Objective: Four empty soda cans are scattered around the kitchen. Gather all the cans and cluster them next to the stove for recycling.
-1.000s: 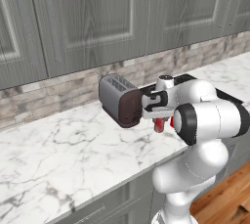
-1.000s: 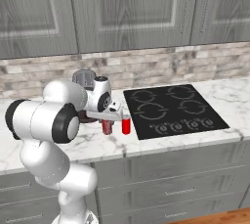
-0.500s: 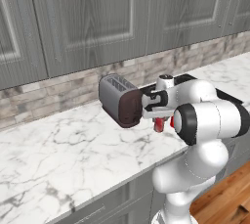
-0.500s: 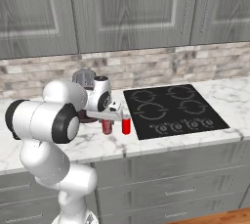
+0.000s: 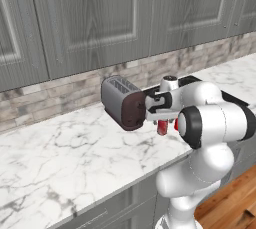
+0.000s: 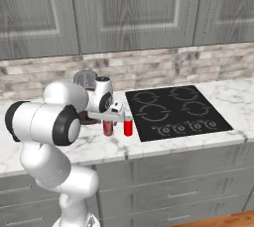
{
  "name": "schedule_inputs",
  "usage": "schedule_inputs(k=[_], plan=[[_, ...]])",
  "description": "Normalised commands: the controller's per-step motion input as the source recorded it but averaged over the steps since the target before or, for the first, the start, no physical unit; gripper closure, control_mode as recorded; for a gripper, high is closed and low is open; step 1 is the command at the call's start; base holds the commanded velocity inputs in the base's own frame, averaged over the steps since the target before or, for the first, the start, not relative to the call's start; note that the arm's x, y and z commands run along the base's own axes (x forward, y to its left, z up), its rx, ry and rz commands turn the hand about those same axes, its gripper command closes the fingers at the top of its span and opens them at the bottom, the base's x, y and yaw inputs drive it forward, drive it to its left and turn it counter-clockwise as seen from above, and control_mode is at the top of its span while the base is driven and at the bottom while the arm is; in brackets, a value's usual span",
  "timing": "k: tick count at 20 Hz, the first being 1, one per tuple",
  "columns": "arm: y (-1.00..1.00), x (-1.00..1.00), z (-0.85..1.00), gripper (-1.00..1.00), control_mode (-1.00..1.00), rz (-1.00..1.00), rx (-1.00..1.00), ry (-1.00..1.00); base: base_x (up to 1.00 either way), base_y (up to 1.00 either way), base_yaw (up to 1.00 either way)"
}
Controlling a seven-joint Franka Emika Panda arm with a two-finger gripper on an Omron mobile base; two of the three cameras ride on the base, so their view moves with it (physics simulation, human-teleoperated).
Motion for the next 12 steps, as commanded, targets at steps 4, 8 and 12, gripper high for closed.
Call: schedule_inputs(k=[4, 8, 12], plan=[[-0.01, -0.03, 0.26, -1.0, -1.0, 0.0, 0.0, -0.06, 0.0, 0.0, 0.0], [-0.01, -0.23, 0.31, -1.0, -1.0, 0.0, 0.0, -0.08, 0.0, 0.0, 0.0], [0.0, -0.39, 0.29, -1.0, -1.0, 0.0, 0.0, -0.07, 0.0, 0.0, 0.0]])
